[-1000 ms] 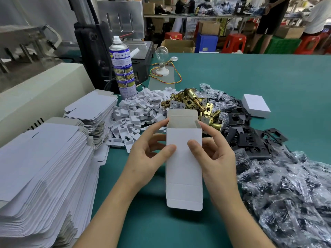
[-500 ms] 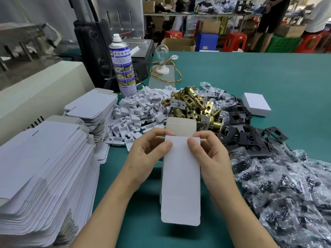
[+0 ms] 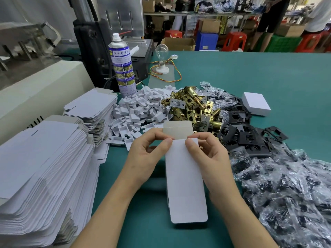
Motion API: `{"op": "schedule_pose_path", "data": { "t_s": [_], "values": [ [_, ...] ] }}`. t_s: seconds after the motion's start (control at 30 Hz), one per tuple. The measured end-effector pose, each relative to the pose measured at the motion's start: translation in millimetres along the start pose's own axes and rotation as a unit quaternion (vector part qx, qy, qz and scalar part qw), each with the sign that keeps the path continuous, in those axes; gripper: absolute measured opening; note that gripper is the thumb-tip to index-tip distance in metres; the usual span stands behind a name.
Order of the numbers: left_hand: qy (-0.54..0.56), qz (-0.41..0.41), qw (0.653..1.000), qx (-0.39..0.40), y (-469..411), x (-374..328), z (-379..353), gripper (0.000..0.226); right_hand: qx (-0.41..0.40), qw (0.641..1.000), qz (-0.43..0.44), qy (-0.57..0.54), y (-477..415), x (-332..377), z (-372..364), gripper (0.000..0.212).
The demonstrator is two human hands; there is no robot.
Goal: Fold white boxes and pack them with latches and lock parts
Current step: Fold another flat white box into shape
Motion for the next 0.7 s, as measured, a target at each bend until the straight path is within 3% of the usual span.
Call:
{"op": "schedule_pose_path", "data": {
  "t_s": [0.3,0.7],
  "values": [
    [0.005,0.003,1.0,0.01,1.1,-0.6,-4.3,0.027,-0.024,1.0,0.003,0.003,0.2,-2.5,2.7,0.007],
    [-0.018,-0.033,0.999,0.035,2.0,-4.1,-6.2,0.029,-0.014,0.999,-0.028,-0.025,0.2,0.8,3.4,0.019]
  ]
}}
Point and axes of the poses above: each hand's wrist, its own y-axis away from the middle knuckle, its own z-axis out of the back of the hand, x = y × z, the point moved 4 cm from there along -y, towards the middle knuckle, and after that the axes turned 8 degrees about -z, right-handed, at the moved point
